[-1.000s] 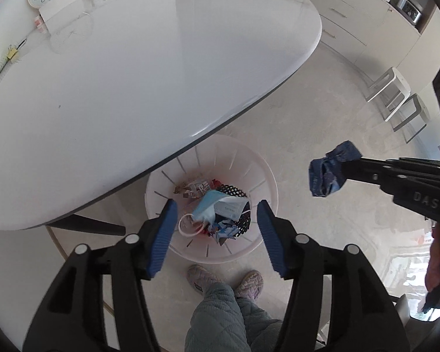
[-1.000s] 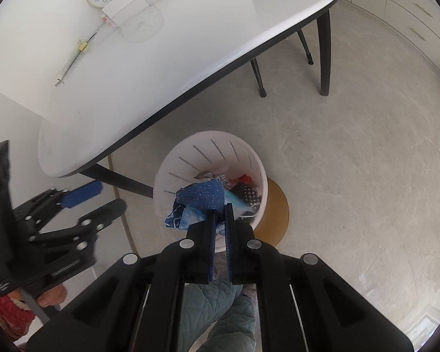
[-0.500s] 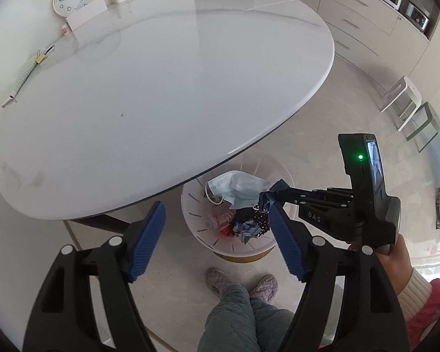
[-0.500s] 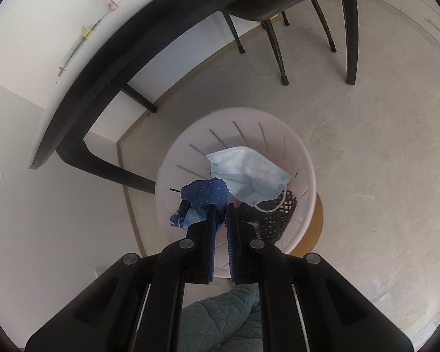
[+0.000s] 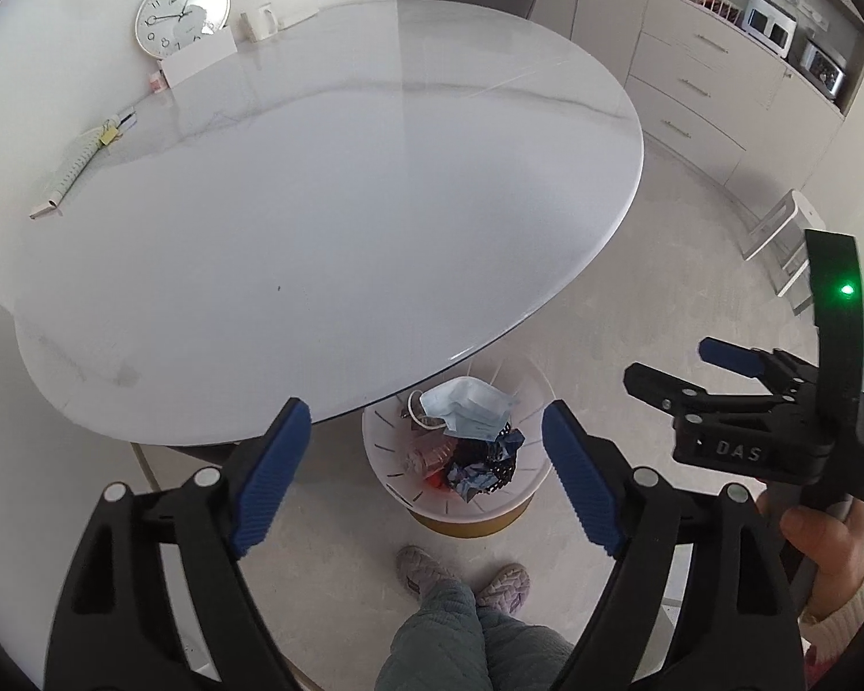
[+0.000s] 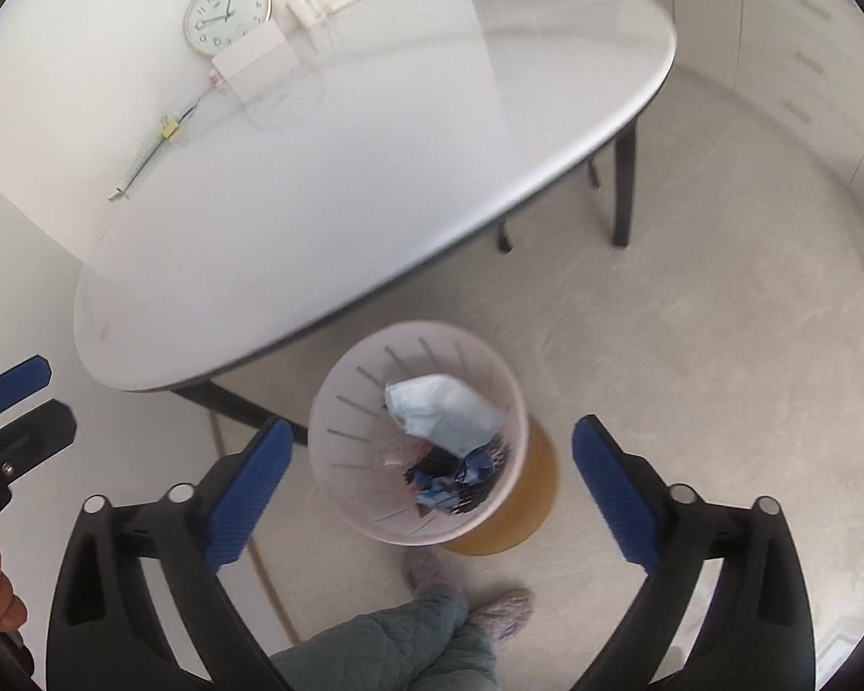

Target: Collect trash

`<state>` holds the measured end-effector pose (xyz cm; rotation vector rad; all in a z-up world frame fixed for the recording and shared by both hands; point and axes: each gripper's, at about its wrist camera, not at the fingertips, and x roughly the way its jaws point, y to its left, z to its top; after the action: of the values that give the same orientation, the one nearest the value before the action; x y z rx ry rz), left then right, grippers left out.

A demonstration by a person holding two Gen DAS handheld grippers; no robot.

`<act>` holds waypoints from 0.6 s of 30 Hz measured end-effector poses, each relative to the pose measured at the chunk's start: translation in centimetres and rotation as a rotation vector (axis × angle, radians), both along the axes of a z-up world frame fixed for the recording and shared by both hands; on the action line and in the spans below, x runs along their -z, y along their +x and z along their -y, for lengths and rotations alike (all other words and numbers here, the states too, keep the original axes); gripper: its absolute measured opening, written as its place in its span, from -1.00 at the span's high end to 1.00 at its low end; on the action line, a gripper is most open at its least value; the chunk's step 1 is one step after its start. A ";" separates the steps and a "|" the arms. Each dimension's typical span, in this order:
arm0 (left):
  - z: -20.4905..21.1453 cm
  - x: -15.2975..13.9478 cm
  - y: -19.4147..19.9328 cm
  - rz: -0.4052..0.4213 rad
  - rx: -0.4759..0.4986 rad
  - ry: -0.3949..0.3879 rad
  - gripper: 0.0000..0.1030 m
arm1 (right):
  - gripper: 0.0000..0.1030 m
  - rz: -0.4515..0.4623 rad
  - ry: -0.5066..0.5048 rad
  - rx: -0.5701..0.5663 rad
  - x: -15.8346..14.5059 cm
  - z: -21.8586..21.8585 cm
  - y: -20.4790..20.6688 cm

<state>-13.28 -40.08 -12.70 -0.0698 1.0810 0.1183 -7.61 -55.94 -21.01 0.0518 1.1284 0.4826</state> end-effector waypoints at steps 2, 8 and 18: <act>0.2 -1.6 -0.2 0.021 -0.011 0.004 -0.67 | -0.95 0.043 -0.021 -0.002 -2.6 0.6 -0.8; 1.0 -5.9 -1.1 0.087 -0.070 0.006 -0.84 | -0.95 0.121 -0.077 0.021 -9.1 2.1 -2.4; 0.5 -10.8 -0.9 0.149 -0.121 0.042 -0.85 | -0.95 0.214 -0.084 -0.005 -16.6 2.0 -3.2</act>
<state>-14.14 -40.60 -1.88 -0.1046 0.9250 0.2408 -10.79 -57.97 -4.45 -0.0746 0.9376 0.4343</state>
